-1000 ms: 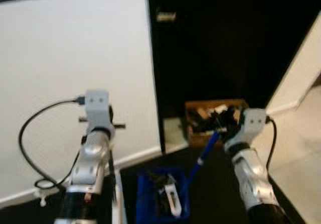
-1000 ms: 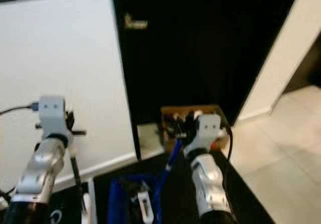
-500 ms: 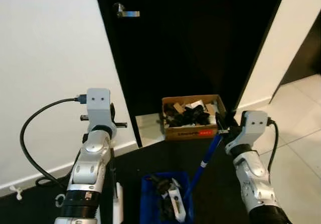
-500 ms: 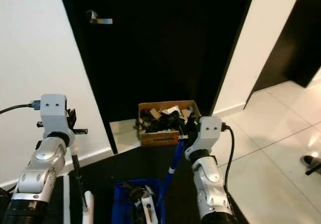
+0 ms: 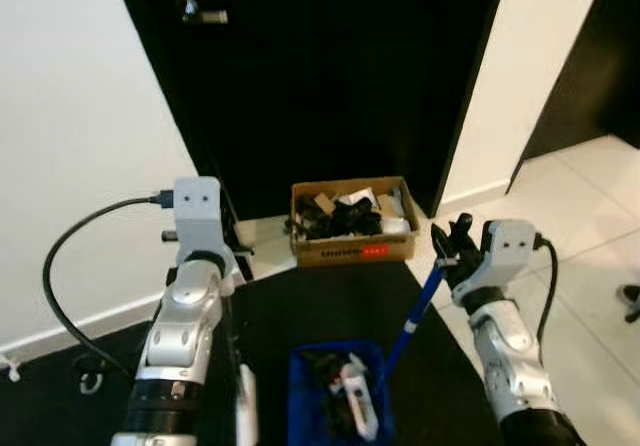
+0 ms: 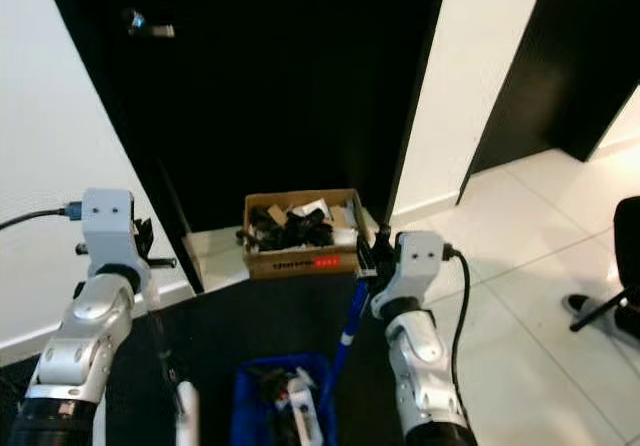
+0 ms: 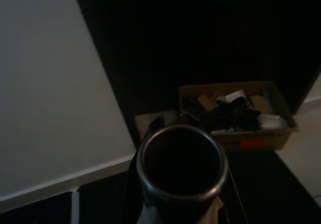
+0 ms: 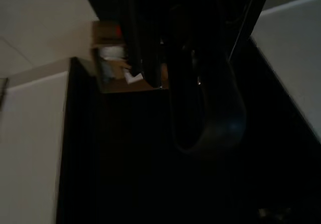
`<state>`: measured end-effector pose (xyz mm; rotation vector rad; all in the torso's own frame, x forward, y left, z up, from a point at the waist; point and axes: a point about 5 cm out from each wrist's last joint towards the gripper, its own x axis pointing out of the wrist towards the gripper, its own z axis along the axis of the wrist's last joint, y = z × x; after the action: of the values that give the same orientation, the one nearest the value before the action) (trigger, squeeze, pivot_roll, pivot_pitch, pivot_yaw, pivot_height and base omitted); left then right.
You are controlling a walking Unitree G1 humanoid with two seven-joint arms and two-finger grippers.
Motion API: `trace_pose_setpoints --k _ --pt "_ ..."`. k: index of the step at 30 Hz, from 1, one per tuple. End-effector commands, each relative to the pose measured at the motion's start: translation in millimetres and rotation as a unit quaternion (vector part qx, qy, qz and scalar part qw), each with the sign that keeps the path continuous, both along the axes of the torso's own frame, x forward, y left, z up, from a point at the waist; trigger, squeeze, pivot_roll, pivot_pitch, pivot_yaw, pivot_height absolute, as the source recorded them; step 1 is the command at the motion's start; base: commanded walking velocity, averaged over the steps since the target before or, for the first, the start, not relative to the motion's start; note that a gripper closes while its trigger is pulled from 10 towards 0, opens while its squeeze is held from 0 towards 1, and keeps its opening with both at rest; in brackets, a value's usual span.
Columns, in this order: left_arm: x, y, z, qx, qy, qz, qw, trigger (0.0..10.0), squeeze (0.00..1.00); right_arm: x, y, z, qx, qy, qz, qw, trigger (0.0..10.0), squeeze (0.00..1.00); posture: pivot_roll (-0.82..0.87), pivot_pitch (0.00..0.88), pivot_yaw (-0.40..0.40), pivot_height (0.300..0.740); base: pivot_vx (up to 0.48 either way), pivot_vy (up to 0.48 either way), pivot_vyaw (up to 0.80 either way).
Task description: Sweep floor
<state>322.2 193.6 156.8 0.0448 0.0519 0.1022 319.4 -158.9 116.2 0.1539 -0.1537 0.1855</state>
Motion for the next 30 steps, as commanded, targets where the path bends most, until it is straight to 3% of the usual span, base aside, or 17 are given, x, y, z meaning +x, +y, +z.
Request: trace_pose_setpoints --k 1,18,26,30 --pt "0.0 2.2 4.2 0.009 -0.009 0.005 1.0 10.0 0.0 1.5 5.7 7.5 0.02 -0.018 0.005 1.0 10.0 0.0 0.02 0.09 0.063 0.74 0.0 0.0 0.0" --pt "2.3 4.3 4.9 -0.006 -0.009 0.014 1.0 10.0 0.0 1.5 5.4 7.2 0.02 -0.019 0.005 1.0 10.0 0.0 0.02 0.081 0.066 0.74 0.0 0.0 0.0" --pt "1.4 3.2 5.5 -0.005 -0.012 0.012 1.0 10.0 0.0 1.9 5.4 7.7 0.019 -0.018 0.006 1.0 10.0 0.0 0.02 0.084 0.062 0.74 0.0 0.423 0.0" --pt "1.0 2.9 6.9 -0.002 -0.016 0.01 1.0 10.0 0.0 1.8 5.8 7.4 0.02 -0.017 0.008 1.0 10.0 0.0 0.02 0.087 0.061 0.74 0.0 0.0 0.0"
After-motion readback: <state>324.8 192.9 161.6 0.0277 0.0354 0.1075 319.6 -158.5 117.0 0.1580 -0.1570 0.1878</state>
